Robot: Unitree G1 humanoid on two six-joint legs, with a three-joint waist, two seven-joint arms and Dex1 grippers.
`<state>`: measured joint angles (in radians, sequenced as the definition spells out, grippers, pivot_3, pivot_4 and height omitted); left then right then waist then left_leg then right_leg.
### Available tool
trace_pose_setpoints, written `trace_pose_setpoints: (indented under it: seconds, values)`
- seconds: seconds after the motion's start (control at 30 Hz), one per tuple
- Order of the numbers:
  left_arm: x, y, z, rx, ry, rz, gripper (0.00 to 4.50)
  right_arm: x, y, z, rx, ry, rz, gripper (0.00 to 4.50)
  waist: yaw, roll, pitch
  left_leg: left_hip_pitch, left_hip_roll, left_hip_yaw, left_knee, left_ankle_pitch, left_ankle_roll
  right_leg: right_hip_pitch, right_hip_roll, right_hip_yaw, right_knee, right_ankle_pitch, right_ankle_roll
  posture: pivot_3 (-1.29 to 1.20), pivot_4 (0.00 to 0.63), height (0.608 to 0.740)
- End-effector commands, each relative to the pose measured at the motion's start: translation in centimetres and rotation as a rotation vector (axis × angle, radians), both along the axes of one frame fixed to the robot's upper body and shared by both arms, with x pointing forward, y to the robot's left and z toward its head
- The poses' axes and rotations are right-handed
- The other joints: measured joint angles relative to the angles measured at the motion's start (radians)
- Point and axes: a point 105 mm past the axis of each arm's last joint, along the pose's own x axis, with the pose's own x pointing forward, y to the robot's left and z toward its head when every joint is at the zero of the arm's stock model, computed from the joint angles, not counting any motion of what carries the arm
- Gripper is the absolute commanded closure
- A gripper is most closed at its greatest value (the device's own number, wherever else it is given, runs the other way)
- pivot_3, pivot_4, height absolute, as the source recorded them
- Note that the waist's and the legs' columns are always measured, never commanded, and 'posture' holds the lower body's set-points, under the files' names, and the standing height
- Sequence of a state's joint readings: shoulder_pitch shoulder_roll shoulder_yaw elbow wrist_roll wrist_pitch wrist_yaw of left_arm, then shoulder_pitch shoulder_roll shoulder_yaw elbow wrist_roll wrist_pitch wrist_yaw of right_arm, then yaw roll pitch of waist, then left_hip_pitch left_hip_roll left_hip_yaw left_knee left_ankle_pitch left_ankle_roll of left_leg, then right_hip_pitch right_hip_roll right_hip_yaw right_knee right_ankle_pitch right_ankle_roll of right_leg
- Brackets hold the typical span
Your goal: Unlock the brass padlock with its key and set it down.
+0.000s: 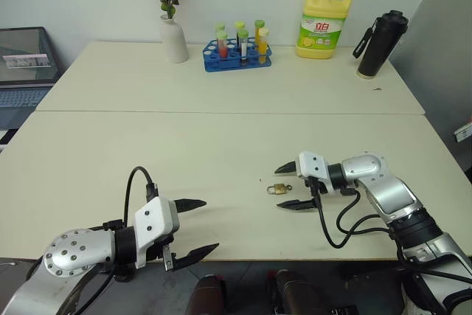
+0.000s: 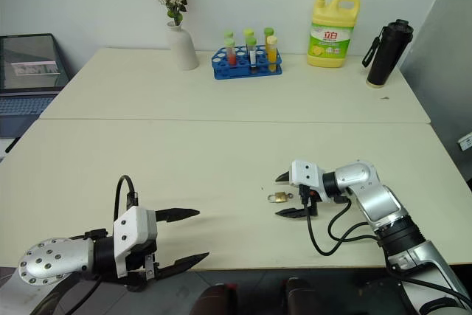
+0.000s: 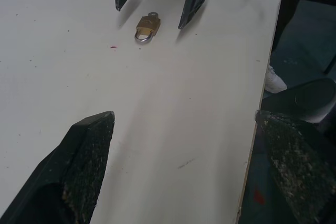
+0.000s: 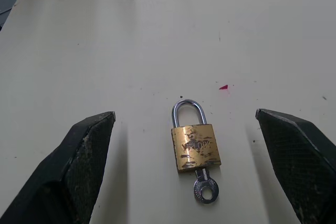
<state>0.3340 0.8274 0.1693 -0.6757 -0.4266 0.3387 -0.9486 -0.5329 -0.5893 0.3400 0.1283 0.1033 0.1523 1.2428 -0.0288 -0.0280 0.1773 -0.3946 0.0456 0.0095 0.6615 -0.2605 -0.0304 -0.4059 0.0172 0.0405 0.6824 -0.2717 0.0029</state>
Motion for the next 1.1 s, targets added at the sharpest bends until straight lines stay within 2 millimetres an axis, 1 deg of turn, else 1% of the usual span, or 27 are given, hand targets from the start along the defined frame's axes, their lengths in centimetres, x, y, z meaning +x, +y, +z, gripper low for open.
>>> trace_pose_setpoints:
  seconds: [0.03, 0.3, 0.67, 0.87, 0.97, 1.03, 1.1]
  values:
    - [-0.2, -0.6, 0.7, -0.005, -0.047, -0.023, 0.01, 0.2, 0.1, 0.8, 0.008, -0.035, 0.017, 0.0, 0.0, 0.0, 0.0, 0.0, 0.0, 0.0, 0.0, 0.0, 0.0, 0.0, 0.0, 0.0, 0.0, 0.0, 0.0, 0.0, 0.15, 0.74]
    - [-0.1, -0.5, 0.5, -0.006, -0.049, -0.025, 0.01, 0.6, -0.2, 0.5, 0.002, -0.047, -0.017, 0.0, 0.0, 0.0, 0.0, 0.0, 0.0, 0.0, 0.0, 0.0, 0.0, 0.0, 0.0, 0.0, 0.0, 0.0, 0.0, 0.0, 0.15, 0.74]
    - [-0.3, -0.5, 0.1, -0.009, -0.038, -0.027, 0.01, 1.1, 0.0, 0.1, -0.011, -0.046, -0.041, 0.0, 0.0, 0.0, 0.0, 0.0, 0.0, 0.0, 0.0, 0.0, 0.0, 0.0, 0.0, 0.0, 0.0, 0.0, 0.0, 0.0, 0.15, 0.74]
    - [-0.4, -0.5, 0.0, -0.009, -0.037, -0.026, 0.01, 0.9, -0.1, 0.1, -0.012, -0.045, -0.032, 0.0, 0.0, 0.0, 0.0, 0.0, 0.0, 0.0, 0.0, 0.0, 0.0, 0.0, 0.0, 0.0, 0.0, 0.0, 0.0, 0.0, 0.15, 0.74]
    - [0.2, -0.4, 0.3, -0.024, -0.055, -0.002, 0.01, 0.7, -0.6, 0.9, 0.006, -0.04, -0.033, 0.0, 0.0, 0.0, 0.0, 0.0, 0.0, 0.0, 0.0, 0.0, 0.0, 0.0, 0.0, 0.0, 0.0, 0.0, 0.0, 0.0, 0.15, 0.74]
    - [0.8, -0.7, 0.3, -0.04, -0.062, 0.0, 0.01, 0.2, -1.7, 1.7, 0.016, -0.021, -0.034, 0.0, 0.004, 0.0, 0.0, 0.0, 0.0, 0.0, 0.0, 0.0, 0.0, 0.0, 0.0, 0.0, 0.0, 0.0, 0.0, 0.0, 0.15, 0.74]
    - [2.0, -1.6, 0.5, -0.063, -0.077, 0.001, 0.01, -0.6, -3.3, 2.3, 0.006, -0.007, -0.05, 0.0, 0.014, 0.001, 0.001, -0.001, -0.001, -0.001, 0.0, 0.0, 0.0, 0.0, 0.0, -0.001, 0.0, 0.0, 0.0, 0.0, 0.15, 0.74]
